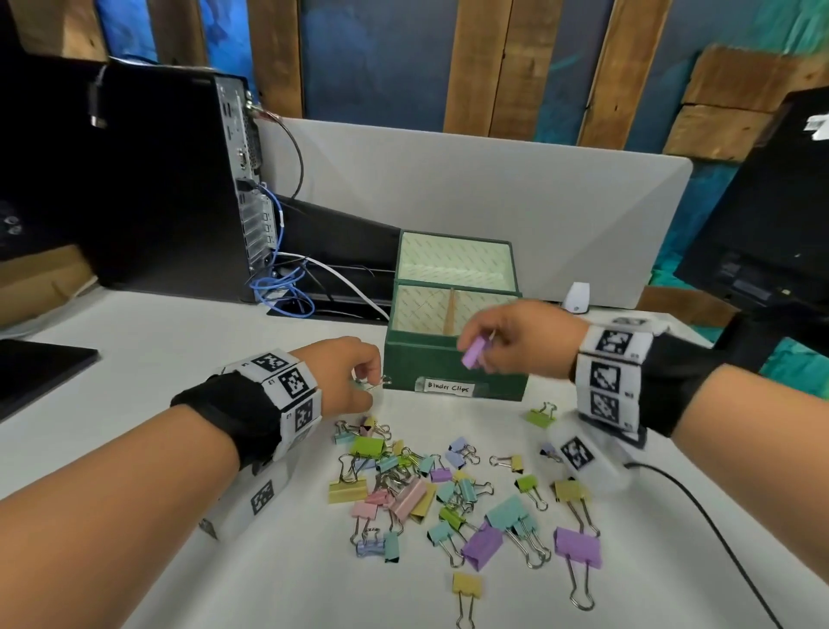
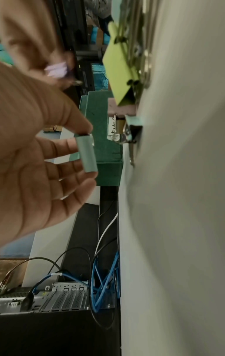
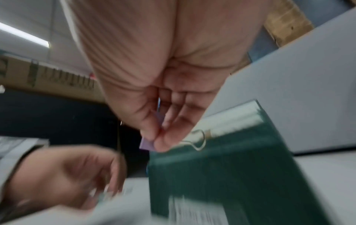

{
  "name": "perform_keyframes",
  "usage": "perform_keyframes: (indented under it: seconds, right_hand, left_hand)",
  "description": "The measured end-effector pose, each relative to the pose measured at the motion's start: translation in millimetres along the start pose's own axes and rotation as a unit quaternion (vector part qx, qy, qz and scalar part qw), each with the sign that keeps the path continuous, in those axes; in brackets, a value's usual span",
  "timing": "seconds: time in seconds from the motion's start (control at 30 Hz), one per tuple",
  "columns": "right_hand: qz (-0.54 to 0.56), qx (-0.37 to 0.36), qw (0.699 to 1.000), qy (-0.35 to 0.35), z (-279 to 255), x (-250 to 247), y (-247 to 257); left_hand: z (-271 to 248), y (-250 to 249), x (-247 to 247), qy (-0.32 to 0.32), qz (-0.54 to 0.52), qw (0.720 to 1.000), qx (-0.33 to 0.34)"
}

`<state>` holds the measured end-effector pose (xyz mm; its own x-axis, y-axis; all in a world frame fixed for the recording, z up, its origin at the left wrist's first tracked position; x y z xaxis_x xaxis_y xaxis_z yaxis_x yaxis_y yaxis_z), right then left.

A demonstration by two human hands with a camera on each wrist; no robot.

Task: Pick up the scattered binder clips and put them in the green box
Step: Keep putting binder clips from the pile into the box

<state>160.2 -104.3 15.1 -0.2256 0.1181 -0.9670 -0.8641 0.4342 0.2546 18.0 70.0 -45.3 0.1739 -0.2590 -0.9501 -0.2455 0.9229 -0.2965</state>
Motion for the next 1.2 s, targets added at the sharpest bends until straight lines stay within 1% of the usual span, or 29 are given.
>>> perform_keyframes:
  seconds: [0.1,0.13,0.2,0.23,0.27,0.33,0.4,0.47,0.57,0.63,0.73,0.83,0.93,1.0,1.07,1.13,1.2]
  right_hand:
    - [0.042,-0.019,0.989,-0.139,24,-25,10]
    - [0.058,-0.024,0.983,-0.173,33,-30,14]
    - [0.088,-0.023,0.973,-0.214,52,-34,20]
    - [0.099,-0.018,0.97,-0.222,60,-33,21]
    - [0.111,-0.011,0.97,-0.217,68,-29,21]
    - [0.129,0.003,0.976,-0.175,80,-17,18]
    - [0.107,0.019,0.986,-0.126,85,-4,14]
    - [0.092,0.029,0.989,-0.11,80,3,8]
    - [0.1,0.025,0.99,-0.101,58,3,-1]
    - [0.071,0.019,0.995,-0.074,38,1,-8]
    - [0.017,0.016,1.0,-0.01,11,0,-14]
    - [-0.016,0.017,0.998,0.056,-7,8,-21]
    - [-0.049,0.007,0.994,0.097,-16,19,-24]
    - [-0.063,0.004,0.992,0.113,-19,25,-26]
    - [-0.066,0.009,0.991,0.12,-21,29,-27]
    - [-0.061,0.009,0.99,0.124,-21,31,-28]
    - [-0.058,0.001,0.989,0.135,-21,32,-26]
  left_hand:
    - [0,1,-2,-0.036,-0.015,0.999,0.006]
    - [0,0,-2,-0.046,-0.016,0.999,0.008]
    - [0,0,-3,-0.063,-0.024,0.998,0.01]
    - [0,0,-4,-0.07,-0.03,0.997,0.01]
    - [0,1,-4,-0.076,-0.033,0.997,0.009]
    - [1,2,-5,-0.085,-0.036,0.996,0.004]
    - [1,3,-5,-0.096,-0.038,0.995,0.007]
    - [2,4,-5,-0.105,-0.039,0.994,0.012]
    - [2,5,-7,-0.097,-0.032,0.995,0.018]
    - [6,3,-13,-0.094,-0.021,0.995,0.031]
    - [23,-6,-30,-0.126,-0.012,0.991,0.039]
    - [49,-20,-48,-0.155,-0.031,0.987,0.041]
    - [71,-31,-62,-0.184,-0.084,0.979,0.032]
    - [83,-34,-67,-0.192,-0.093,0.977,0.024]
    - [91,-35,-64,-0.18,-0.065,0.981,0.011]
    - [93,-32,-54,-0.149,-0.05,0.988,-0.003]
    - [88,-29,-45,-0.119,-0.04,0.992,0.0]
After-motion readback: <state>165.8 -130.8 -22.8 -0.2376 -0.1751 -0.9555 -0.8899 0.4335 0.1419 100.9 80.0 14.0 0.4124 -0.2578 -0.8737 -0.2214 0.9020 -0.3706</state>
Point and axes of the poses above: each hand's wrist, its own z-axis towards the middle knuckle, its own x-axis out of the palm, y = z × x, the point moved 1 cm from there along z, towards the middle knuckle, and after that the axes turned 5 degrees about x, right-handed, at the moved point
